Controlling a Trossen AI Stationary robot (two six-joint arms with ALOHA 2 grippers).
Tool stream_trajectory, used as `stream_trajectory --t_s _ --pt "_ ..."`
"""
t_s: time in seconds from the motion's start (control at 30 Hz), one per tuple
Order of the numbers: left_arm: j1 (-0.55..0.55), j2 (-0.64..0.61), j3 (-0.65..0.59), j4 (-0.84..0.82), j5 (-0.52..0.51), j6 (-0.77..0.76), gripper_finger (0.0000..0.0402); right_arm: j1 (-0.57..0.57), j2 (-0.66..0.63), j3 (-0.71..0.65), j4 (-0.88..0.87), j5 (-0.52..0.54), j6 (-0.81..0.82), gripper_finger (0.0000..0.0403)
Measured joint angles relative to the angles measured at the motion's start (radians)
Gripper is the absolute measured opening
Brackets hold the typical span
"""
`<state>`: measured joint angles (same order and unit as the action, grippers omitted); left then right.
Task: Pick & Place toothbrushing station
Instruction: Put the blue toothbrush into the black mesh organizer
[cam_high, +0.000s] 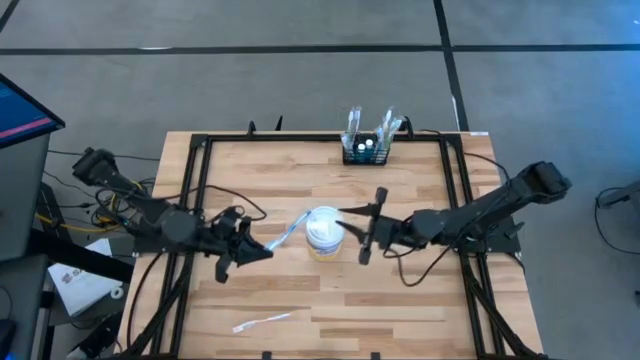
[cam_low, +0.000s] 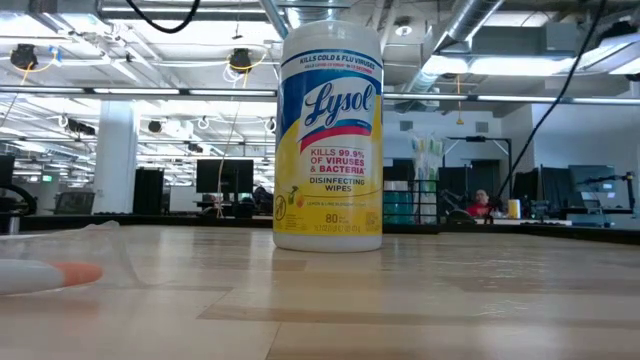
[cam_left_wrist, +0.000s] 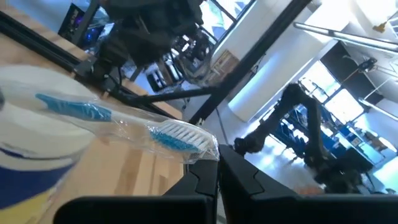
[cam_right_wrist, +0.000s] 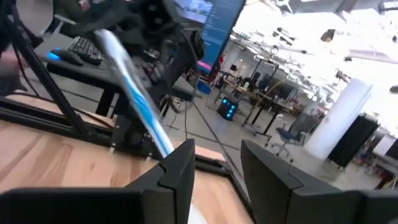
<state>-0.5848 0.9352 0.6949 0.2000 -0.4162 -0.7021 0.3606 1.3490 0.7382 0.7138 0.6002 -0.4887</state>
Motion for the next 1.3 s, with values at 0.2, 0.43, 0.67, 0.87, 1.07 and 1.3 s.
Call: stream_trajectory --t_s 0.2,0.43,0.67,0.87,1.07,1.3 --pt "0.097 0.001 0.000 0.021 0.078 0.018 0.0000 0.011 0.134 0.131 -0.006 -0.001 -0.094 0.0120" --pt "0.178 0.005 0.000 0.043 0.138 0.018 0.0000 0.014 0.242 0.245 -0.025 0.002 -0.151 0.0120" --pt "0.227 0.032 0.000 0.051 0.161 0.018 0.0000 0.013 0.312 0.371 -0.159 0.003 -0.175 0.0120" --pt "0.252 0.067 0.000 0.097 0.208 0.022 0.0000 0.009 0.358 0.452 -0.223 0.003 -0.177 0.0120" --pt "0.254 0.090 0.000 0.122 0.218 0.040 0.0000 -0.007 0.358 0.469 -0.243 0.003 -0.176 0.0121" --pt "0.253 0.095 0.000 0.161 0.233 0.052 0.0000 -0.018 0.359 0.469 -0.260 0.002 -0.174 0.0121"
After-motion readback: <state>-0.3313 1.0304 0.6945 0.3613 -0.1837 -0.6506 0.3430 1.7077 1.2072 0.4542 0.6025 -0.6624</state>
